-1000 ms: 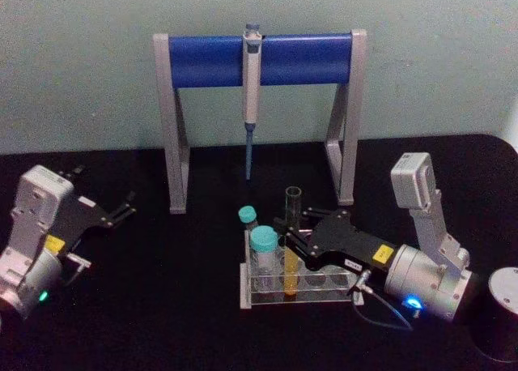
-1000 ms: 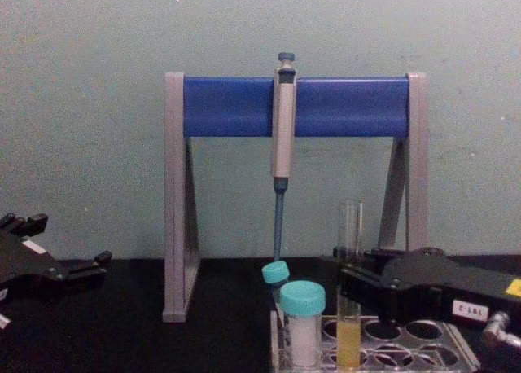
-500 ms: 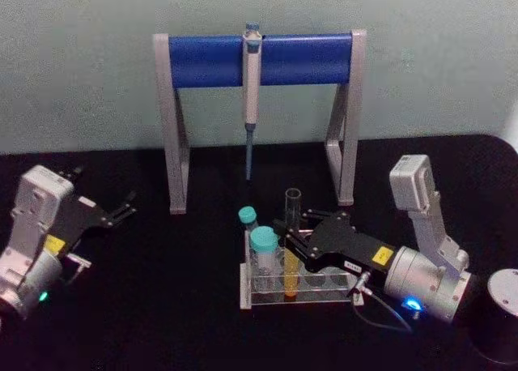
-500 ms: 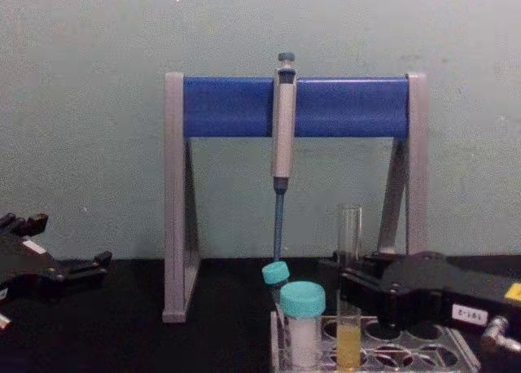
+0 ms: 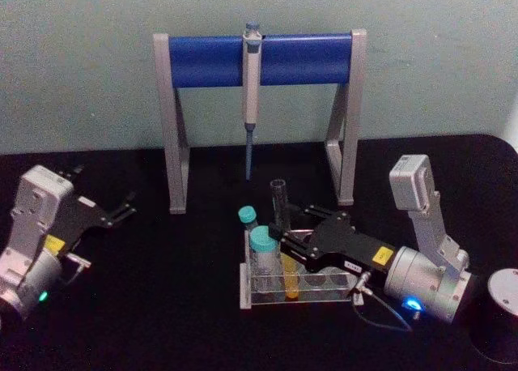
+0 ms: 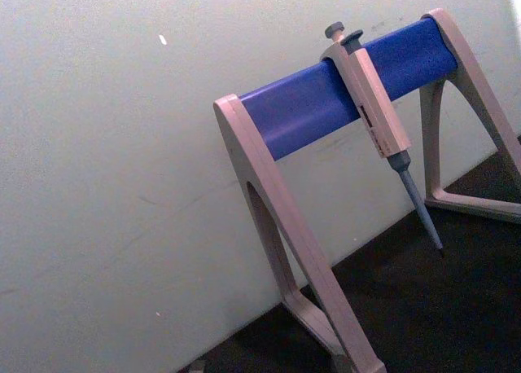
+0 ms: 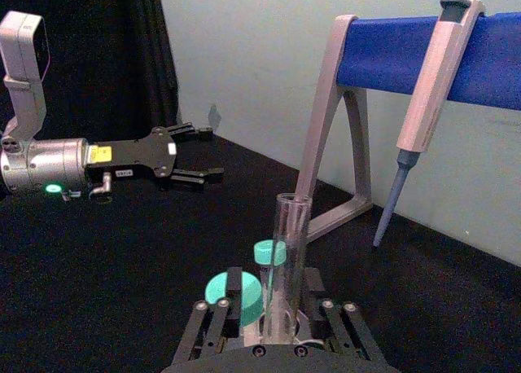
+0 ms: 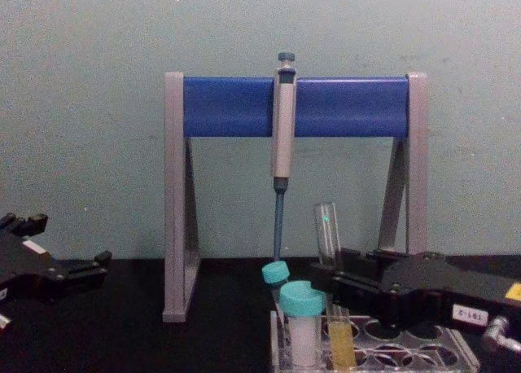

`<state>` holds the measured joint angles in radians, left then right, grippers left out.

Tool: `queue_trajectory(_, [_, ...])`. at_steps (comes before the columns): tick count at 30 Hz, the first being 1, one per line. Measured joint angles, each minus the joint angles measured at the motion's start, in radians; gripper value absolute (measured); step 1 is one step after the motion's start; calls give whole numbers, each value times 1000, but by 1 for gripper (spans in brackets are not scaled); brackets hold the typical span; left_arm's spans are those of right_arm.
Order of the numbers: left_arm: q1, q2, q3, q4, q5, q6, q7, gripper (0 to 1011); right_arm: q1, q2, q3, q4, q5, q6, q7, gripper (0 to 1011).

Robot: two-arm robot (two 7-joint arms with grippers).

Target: Pick up the test tube from the test tube rack, shake it, then place it back into the test tube rack.

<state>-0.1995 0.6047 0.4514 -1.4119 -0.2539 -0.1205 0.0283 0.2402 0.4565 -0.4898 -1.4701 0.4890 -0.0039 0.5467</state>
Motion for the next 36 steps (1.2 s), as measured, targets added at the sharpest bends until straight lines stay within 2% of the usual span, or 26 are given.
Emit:
queue_trajectory(1, [0, 0, 0, 0, 0, 0, 0, 1001, 0, 0, 0, 0, 0, 0, 0, 493])
queue_trajectory(5, [0, 0, 0, 0, 0, 0, 0, 1001, 0, 0, 0, 0, 0, 0, 0, 574])
queue_trajectory(7, [0, 0, 0, 0, 0, 0, 0, 1001, 0, 0, 0, 0, 1, 0, 0, 672])
queue_trajectory(13, [0, 0, 0, 0, 0, 0, 0, 1001, 0, 0, 0, 0, 1, 0, 0, 864])
queue_trajectory(14, [0, 0, 0, 0, 0, 0, 0, 1001, 0, 0, 0, 0, 1, 0, 0, 864])
queue_trajectory(16, [0, 0, 0, 0, 0, 0, 0, 1001, 0, 0, 0, 0, 2, 0, 0, 947])
queue_trajectory(20, [0, 0, 0, 0, 0, 0, 0, 1001, 0, 0, 0, 0, 2, 0, 0, 1000])
queue_trajectory(30, [0, 0, 0, 0, 0, 0, 0, 1001, 0, 1, 1, -4, 2, -1, 3, 1000])
queue_trajectory(36, [0, 0, 0, 0, 0, 0, 0, 1001, -8, 10, 28, -47, 14, -20, -1, 1000])
